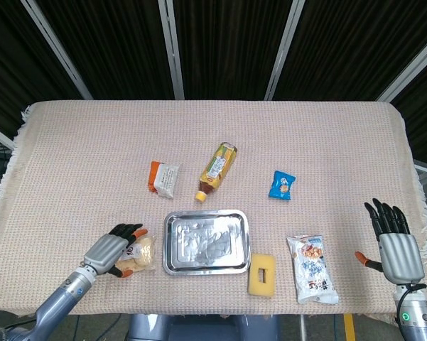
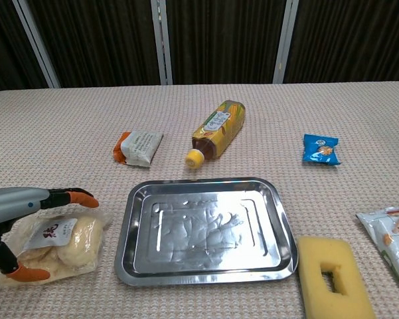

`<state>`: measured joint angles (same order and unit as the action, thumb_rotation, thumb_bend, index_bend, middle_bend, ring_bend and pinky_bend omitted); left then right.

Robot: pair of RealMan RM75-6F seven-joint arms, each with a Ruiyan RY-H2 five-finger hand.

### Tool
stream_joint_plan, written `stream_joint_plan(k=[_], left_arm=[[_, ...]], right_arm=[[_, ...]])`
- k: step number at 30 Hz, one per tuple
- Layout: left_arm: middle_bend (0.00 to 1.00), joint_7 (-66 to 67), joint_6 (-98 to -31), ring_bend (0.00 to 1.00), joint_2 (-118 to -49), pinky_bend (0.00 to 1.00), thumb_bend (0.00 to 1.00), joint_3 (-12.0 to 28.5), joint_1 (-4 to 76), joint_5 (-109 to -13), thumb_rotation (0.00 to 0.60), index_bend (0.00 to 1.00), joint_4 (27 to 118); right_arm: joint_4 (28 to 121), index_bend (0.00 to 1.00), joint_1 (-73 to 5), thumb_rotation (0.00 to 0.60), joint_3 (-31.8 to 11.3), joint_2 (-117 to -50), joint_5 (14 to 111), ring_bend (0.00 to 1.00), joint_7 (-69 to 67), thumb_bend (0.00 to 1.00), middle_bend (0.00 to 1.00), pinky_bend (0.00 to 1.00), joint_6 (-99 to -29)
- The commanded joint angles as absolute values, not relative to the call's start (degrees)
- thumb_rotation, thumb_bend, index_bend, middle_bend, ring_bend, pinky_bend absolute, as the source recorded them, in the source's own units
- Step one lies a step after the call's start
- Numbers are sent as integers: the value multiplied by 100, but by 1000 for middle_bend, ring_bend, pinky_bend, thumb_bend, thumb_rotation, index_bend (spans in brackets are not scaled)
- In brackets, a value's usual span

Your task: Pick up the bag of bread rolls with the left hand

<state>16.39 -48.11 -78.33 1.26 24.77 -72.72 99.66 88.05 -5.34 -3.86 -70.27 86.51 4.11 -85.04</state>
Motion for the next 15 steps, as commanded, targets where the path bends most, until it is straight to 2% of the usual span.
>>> stream_joint_plan(k=[1,3,7,10,15], left_arm=[[0,1532,-4583,1,-7972,173,298,200,2637,-7037,600,185,9992],[24,1466,-4559,33,-8020,284,344,232,2694,-7008,600,275,9999],[193,1406,-4838,212,-8161,457,417,235,2625,-7093,600,446,9913],[272,1203,-5245,285,-8297,500,434,285,2492,-7313,600,503,9848],[280,739,-6012,295,-8369,507,433,328,2225,-7839,600,511,9755]], right_arm=[[8801,10,-527,600,-386,-7028,8641,0,415,0,0,0,-8508],[8797,10,-516,600,-387,-7023,8627,0,411,0,0,0,-8516],[8797,10,-505,600,-394,-7007,8605,0,412,0,0,0,-8524],[8798,10,-518,600,-394,-7012,8612,0,412,0,0,0,-8508],[8790,10,-540,600,-395,-7026,8603,0,418,0,0,0,-8465]])
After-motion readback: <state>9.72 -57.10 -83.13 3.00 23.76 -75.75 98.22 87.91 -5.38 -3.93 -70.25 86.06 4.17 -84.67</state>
